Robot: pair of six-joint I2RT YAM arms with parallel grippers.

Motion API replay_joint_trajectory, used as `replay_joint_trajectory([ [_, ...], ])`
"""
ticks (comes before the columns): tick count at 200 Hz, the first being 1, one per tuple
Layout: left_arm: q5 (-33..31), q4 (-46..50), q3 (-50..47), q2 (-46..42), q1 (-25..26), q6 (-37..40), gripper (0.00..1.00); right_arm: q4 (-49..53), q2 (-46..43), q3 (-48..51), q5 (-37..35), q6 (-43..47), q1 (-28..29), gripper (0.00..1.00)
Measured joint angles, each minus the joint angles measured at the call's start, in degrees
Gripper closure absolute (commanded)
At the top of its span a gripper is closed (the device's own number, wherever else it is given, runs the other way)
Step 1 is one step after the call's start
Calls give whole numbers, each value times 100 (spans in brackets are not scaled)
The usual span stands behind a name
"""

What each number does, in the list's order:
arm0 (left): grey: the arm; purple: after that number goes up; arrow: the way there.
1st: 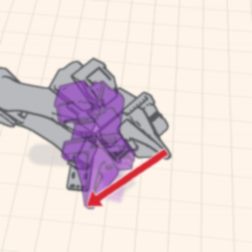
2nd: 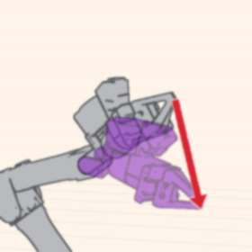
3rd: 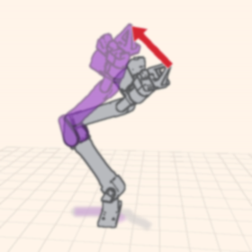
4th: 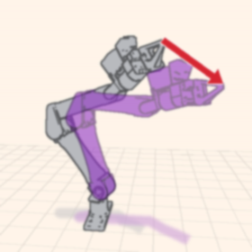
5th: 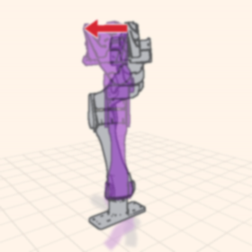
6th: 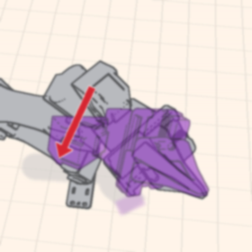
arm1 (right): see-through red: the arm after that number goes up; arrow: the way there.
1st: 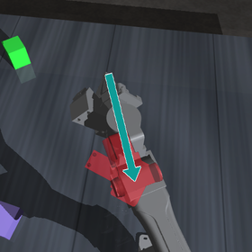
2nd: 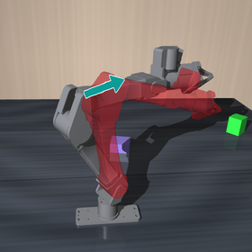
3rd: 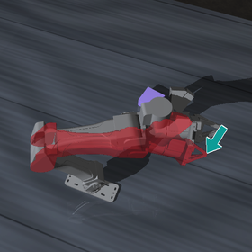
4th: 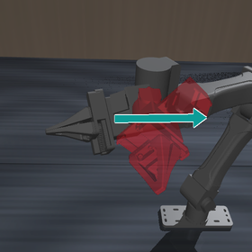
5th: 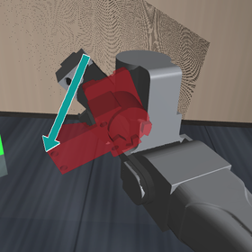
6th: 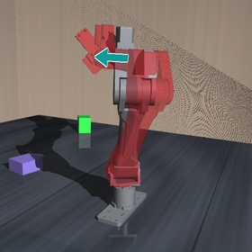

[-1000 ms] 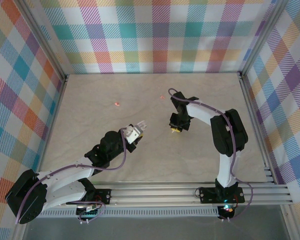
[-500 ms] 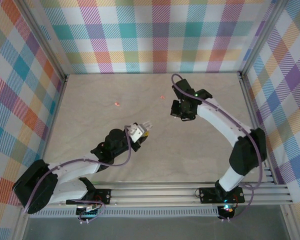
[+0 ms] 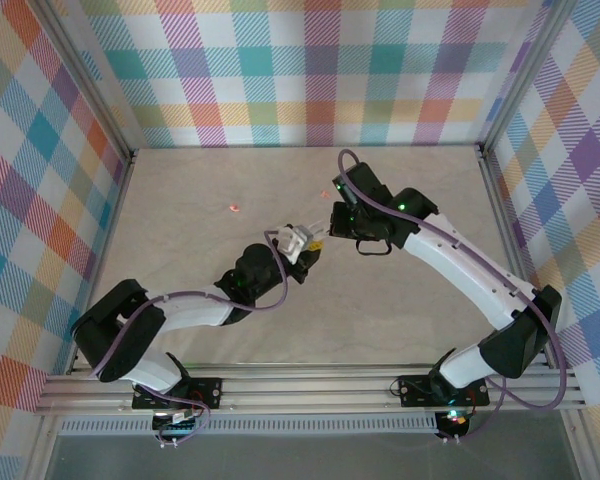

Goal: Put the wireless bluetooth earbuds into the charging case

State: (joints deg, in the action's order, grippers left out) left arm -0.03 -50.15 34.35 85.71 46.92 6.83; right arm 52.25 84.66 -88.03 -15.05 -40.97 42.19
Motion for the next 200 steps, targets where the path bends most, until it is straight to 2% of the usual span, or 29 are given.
replay_joint_trajectory([
  [104, -136, -557, 389, 496, 295, -284, 100, -503, 0, 212, -201, -256, 22, 92],
  [200, -870, -575, 570, 645, 407, -295, 100, -472, 188, 210, -496, -662, 28, 91],
])
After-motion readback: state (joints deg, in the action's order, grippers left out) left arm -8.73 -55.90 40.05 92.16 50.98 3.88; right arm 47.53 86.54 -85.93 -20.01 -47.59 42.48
